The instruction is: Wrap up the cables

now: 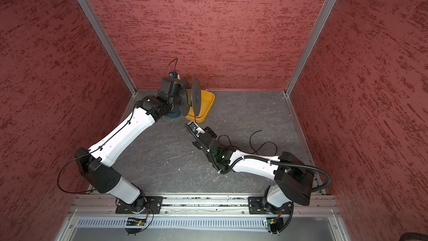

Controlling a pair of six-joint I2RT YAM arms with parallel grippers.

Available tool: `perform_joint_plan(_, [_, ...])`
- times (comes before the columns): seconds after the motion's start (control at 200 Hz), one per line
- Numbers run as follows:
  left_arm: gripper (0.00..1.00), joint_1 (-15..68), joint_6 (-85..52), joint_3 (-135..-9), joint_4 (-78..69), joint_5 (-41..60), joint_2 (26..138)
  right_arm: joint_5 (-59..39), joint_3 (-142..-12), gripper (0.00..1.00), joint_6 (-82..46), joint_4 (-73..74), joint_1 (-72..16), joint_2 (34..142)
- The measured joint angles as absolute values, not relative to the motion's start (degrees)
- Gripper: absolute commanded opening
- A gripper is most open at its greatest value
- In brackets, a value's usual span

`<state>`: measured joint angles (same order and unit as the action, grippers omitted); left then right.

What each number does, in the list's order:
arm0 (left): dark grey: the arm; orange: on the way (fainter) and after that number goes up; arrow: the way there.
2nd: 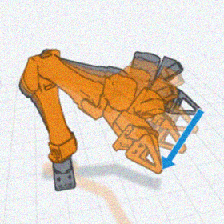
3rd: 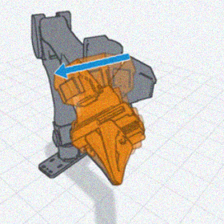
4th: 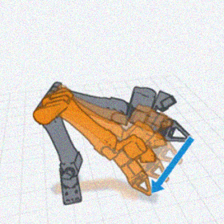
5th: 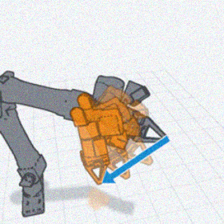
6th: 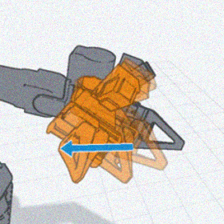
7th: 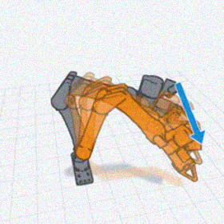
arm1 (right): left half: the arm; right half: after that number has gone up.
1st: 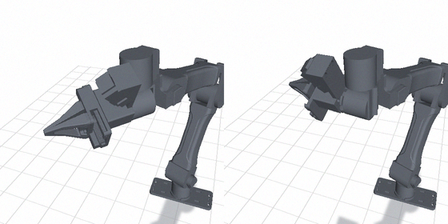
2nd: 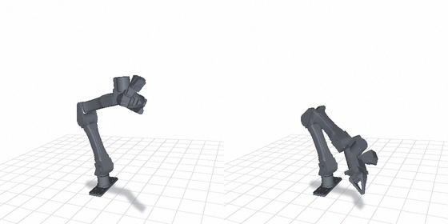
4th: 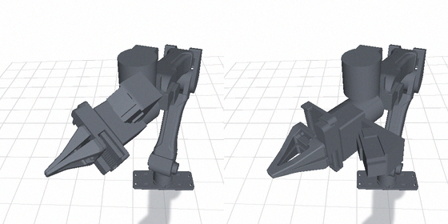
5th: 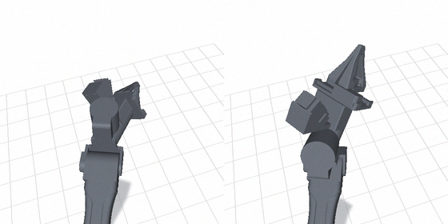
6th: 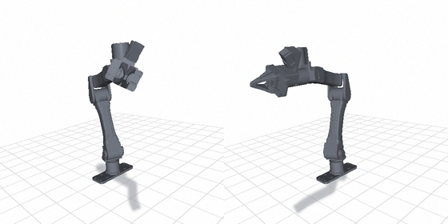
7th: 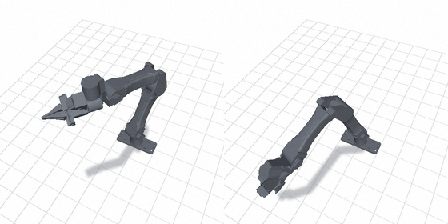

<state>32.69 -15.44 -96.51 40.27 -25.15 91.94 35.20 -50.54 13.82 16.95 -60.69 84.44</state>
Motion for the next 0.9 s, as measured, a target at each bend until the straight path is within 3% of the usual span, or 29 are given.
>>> perform_joint_plan(0.21, [0.00, 35.8, -13.6, -98.5, 44.9, -28.4, 92.7, 41.7, -54.5, 0.00, 13.5, 14.9, -60.4, 82.8])
perform_joint_plan(0.431, [0.00, 36.3, -15.5, -100.2, 48.6, -24.4, 92.8, 45.5, -54.7, 0.00, 12.0, 17.5, -58.2, 82.8])
perform_joint_plan(0.671, [0.00, 37.2, -17.5, -100.7, 47.8, -20.7, 92.8, 43.9, -54.7, 0.11, 11.6, 20.8, -54.9, 82.8])
perform_joint_plan(0.902, [0.00, 36.6, -17.5, -100.6, 48.6, -17.7, 92.8, 39.1, -53.3, 0.11, 13.0, 24.9, -54.3, 82.4])
